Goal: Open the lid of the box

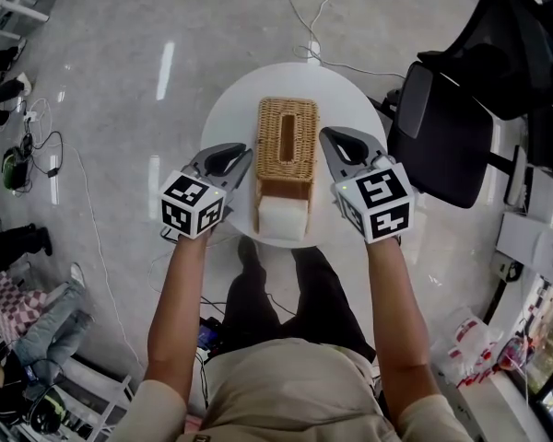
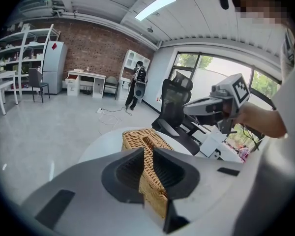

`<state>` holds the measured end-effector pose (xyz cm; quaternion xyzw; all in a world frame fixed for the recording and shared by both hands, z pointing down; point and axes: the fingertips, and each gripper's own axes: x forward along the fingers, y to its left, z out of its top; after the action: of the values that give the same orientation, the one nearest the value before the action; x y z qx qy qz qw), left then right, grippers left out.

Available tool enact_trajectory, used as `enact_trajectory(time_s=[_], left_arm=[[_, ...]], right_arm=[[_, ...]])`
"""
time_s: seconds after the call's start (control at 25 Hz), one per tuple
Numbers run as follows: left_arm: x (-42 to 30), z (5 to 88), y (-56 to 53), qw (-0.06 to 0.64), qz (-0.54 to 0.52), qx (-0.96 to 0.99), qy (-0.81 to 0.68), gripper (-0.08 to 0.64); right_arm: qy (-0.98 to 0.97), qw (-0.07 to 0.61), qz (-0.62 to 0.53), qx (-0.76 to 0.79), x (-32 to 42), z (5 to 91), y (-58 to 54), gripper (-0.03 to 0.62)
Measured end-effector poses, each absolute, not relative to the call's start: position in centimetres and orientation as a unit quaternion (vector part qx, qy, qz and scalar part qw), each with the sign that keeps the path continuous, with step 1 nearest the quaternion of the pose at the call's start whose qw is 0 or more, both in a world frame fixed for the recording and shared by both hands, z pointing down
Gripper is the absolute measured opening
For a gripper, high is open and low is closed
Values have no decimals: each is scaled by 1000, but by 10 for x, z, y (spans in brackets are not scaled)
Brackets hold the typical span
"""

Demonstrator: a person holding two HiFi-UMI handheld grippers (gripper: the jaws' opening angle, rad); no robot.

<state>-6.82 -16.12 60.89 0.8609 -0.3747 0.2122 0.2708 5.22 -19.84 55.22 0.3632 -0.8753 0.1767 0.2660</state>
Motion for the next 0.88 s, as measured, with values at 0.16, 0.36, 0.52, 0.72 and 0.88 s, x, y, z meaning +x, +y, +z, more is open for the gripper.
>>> enact_trajectory(time_s=[0.16, 0.36, 0.52, 0.72, 0.88], left_arm=[[-67, 615, -162, 278, 215, 860, -371, 37], [-66, 623, -162, 291, 212, 860, -361, 37], [-63, 629, -161, 309, 205, 860, -351, 41], [-63, 643, -159, 323, 211, 857, -342, 107], [-63, 654, -160, 335, 215, 855, -333, 107]], right_arm=[[-874, 268, 182, 364, 54, 558, -200, -6], [-871, 272, 189, 364, 53, 567, -199, -7], [-867, 277, 196, 364, 54, 574, -197, -6], [-863, 285, 204, 363, 54, 587, -198, -6], [-860, 293, 210, 360, 52, 598, -200, -6]])
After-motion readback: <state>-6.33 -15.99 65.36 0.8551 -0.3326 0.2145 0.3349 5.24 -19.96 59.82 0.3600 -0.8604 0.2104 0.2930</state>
